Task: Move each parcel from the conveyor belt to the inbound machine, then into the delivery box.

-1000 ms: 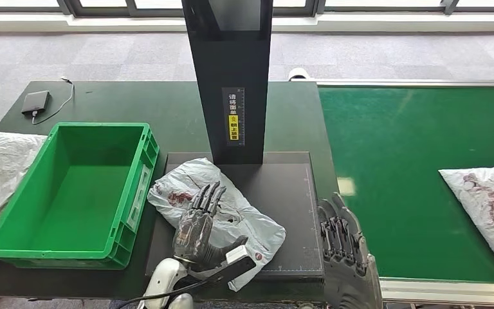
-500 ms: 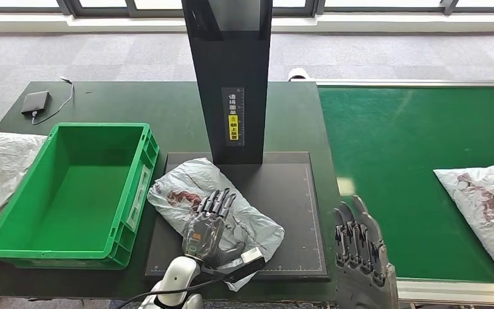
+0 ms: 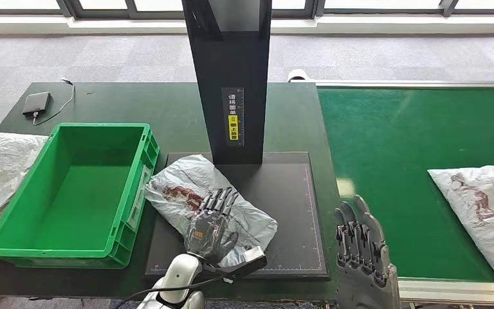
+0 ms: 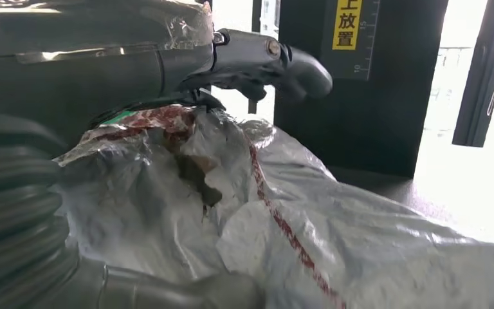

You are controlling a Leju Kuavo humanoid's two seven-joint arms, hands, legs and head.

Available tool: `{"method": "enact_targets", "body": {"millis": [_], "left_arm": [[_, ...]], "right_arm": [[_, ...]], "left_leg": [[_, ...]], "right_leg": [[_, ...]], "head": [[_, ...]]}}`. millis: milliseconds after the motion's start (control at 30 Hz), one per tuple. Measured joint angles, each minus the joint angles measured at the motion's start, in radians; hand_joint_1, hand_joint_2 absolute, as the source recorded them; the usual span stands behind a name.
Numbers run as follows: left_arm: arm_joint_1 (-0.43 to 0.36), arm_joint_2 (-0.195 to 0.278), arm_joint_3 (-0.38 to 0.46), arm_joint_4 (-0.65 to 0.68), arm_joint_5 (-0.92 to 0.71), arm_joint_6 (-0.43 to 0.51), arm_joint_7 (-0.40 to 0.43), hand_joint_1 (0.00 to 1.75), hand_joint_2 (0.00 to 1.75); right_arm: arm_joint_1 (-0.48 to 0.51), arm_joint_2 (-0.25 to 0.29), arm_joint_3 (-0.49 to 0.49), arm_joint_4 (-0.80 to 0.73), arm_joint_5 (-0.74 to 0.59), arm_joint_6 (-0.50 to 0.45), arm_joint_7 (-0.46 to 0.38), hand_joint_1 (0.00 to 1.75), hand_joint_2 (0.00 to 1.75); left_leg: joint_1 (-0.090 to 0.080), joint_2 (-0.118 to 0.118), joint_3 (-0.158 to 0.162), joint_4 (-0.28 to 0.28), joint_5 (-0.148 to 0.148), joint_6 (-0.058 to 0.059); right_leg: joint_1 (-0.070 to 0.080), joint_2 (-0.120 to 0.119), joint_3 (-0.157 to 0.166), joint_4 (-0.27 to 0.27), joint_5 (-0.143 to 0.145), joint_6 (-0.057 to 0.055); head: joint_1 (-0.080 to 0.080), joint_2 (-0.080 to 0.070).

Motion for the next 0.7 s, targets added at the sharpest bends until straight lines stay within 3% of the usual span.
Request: {"method": "enact_targets", "body": {"millis": [400, 700], "left_arm": [[-0.066, -0.010, 0.000, 0.130, 0.086, -0.010, -0.102, 1.75, 1.75], [-0.157, -0.026, 0.001, 0.286, 0.100, -0.008, -0.124, 1.75, 1.75]], "right_arm": [[0.000, 0.011, -0.017, 0.000, 0.021, -0.003, 0.000, 0.00, 1.75], [0.001, 0.013, -0.020, -0.013, 0.042, -0.007, 0.000, 0.00, 1.75]], "left_leg": [[0.000, 0.000, 0.000, 0.000, 0.000, 0.000], [0.000, -0.001, 0.000, 0.000, 0.000, 0.000]], "right_leg": [[0.000, -0.001, 0.001, 0.000, 0.000, 0.000], [0.000, -0.002, 0.003, 0.000, 0.000, 0.001]], "head": [[0.000, 0.000], [0.000, 0.000]]}}
